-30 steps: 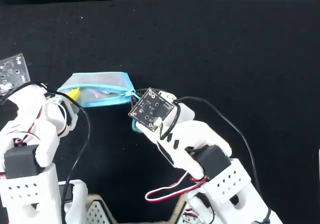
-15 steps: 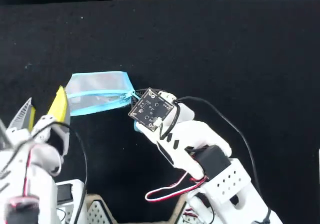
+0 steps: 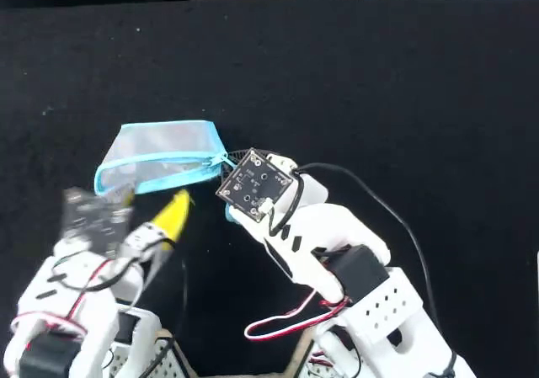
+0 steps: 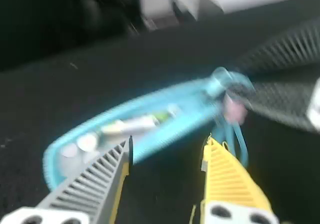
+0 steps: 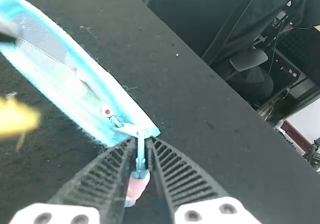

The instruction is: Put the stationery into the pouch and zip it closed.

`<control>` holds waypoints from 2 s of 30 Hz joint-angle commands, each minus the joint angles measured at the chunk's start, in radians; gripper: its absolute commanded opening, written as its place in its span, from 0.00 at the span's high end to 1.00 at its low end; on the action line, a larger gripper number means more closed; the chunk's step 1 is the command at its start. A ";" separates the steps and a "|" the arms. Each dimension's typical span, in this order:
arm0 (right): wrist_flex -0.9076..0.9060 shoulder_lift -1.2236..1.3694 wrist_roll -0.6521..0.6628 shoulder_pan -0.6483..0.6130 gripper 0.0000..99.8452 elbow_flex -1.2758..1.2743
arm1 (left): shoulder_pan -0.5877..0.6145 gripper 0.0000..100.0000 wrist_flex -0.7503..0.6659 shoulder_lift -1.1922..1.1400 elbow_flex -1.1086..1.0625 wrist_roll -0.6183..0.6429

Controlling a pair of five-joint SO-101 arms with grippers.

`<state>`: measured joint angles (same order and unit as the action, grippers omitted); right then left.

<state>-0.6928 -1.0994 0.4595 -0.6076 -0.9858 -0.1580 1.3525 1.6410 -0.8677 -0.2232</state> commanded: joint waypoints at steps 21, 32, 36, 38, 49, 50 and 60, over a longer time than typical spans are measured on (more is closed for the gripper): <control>0.026 -0.015 0.002 -0.012 0.99 0.008 | 0.245 0.76 -0.250 -0.267 -0.002 0.126; 0.095 -0.015 -0.055 -0.014 0.99 0.015 | 0.245 0.76 -0.450 -0.265 -0.159 0.313; 0.146 -0.015 -0.055 -0.014 0.99 0.015 | 0.245 0.76 -0.496 -0.264 -0.203 0.391; 0.157 -0.015 -0.055 -0.014 0.99 0.019 | 0.245 0.76 -0.497 -0.264 -0.206 0.431; -0.051 -0.007 -0.055 -0.152 0.99 0.239 | 0.245 0.76 -0.489 -0.264 -0.209 0.555; -0.064 -0.007 -0.054 -0.157 0.99 0.254 | 0.245 0.76 -0.489 -0.264 -0.209 0.555; -0.081 -0.001 -0.046 -0.183 0.99 0.305 | 0.243 0.76 -0.489 -0.264 -0.199 0.549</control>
<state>-0.7741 -1.0994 0.4150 -0.7748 -0.7572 0.0783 0.8815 1.3725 -1.0917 0.3184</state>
